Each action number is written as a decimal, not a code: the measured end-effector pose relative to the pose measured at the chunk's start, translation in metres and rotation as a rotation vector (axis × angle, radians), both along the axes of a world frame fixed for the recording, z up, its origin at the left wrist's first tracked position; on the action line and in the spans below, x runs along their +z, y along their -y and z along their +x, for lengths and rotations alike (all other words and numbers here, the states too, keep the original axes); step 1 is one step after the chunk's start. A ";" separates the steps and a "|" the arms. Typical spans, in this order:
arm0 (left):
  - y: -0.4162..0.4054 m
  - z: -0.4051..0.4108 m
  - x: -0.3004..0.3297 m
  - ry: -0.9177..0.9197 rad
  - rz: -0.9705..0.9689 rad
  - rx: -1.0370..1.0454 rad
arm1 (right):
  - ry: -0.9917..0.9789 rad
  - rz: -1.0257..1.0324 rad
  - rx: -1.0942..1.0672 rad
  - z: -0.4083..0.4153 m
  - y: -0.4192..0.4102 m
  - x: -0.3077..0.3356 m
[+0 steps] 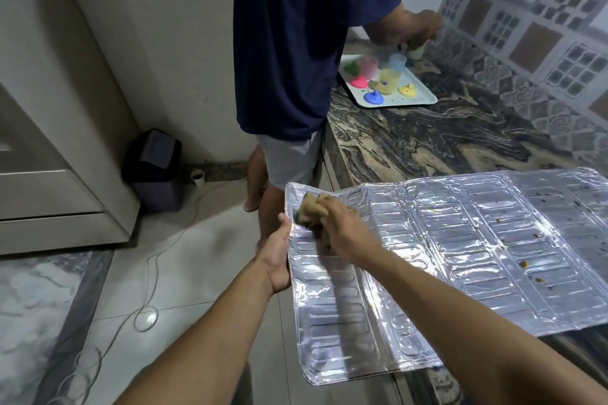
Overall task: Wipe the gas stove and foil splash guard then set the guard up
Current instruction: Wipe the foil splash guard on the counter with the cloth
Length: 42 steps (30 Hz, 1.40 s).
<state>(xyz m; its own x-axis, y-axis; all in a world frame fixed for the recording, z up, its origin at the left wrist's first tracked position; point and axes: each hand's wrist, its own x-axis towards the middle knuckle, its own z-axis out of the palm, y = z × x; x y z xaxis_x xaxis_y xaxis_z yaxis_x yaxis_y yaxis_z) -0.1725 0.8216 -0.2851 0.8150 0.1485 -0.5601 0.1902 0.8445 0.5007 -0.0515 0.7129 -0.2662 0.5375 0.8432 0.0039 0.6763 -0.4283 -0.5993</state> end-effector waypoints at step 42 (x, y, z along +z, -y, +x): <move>0.034 -0.027 0.020 -0.219 0.183 0.082 | 0.440 -0.351 0.238 -0.080 0.177 0.015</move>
<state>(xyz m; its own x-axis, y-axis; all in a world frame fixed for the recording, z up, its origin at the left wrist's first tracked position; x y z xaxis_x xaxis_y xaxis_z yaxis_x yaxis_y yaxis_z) -0.1999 0.7871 -0.2655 0.6592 0.3239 -0.6787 0.2451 0.7606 0.6011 -0.1315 0.5356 -0.2516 0.3454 0.9311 -0.1172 0.9298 -0.3564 -0.0920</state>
